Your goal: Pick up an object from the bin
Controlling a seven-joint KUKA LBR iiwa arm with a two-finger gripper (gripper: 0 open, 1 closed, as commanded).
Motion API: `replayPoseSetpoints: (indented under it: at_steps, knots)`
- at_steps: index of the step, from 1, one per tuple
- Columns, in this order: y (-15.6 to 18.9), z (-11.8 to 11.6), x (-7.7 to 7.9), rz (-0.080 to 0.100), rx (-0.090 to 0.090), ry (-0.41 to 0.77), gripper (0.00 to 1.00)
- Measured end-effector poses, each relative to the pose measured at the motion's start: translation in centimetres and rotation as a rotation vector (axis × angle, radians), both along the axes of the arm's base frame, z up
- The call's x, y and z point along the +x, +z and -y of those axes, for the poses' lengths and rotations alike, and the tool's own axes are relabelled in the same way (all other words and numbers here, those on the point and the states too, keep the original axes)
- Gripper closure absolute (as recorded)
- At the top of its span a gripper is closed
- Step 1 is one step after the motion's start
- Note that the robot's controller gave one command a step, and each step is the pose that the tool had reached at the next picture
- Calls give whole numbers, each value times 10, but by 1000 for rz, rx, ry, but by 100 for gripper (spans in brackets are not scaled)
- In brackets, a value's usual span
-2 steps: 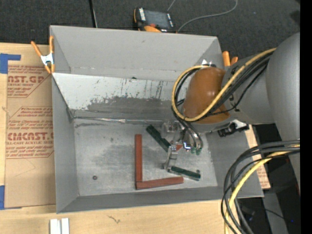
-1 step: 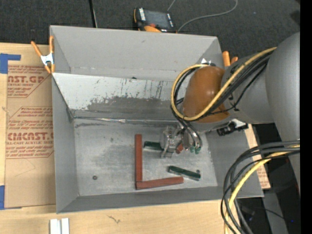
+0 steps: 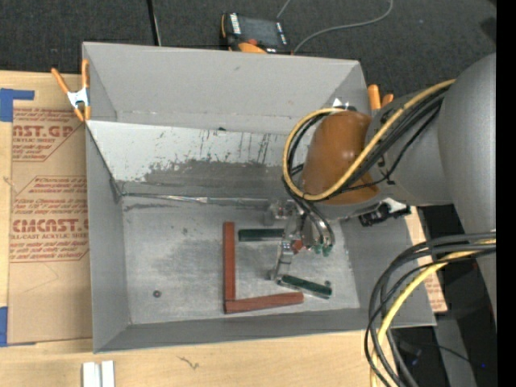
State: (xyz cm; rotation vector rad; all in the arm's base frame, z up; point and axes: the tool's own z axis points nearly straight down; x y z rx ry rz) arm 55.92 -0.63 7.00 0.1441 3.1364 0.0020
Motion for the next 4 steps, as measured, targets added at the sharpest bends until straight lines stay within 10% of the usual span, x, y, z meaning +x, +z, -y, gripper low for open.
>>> replayPoseSetpoints:
  at_steps: [1,2,3,4]
  knots:
    - [0,0,0,-1,0,0,100]
    - [0,0,0,-1,0,0,0]
    - [0,0,0,-1,1,0,100]
    - [99,-25,12,8,1,-27,100]
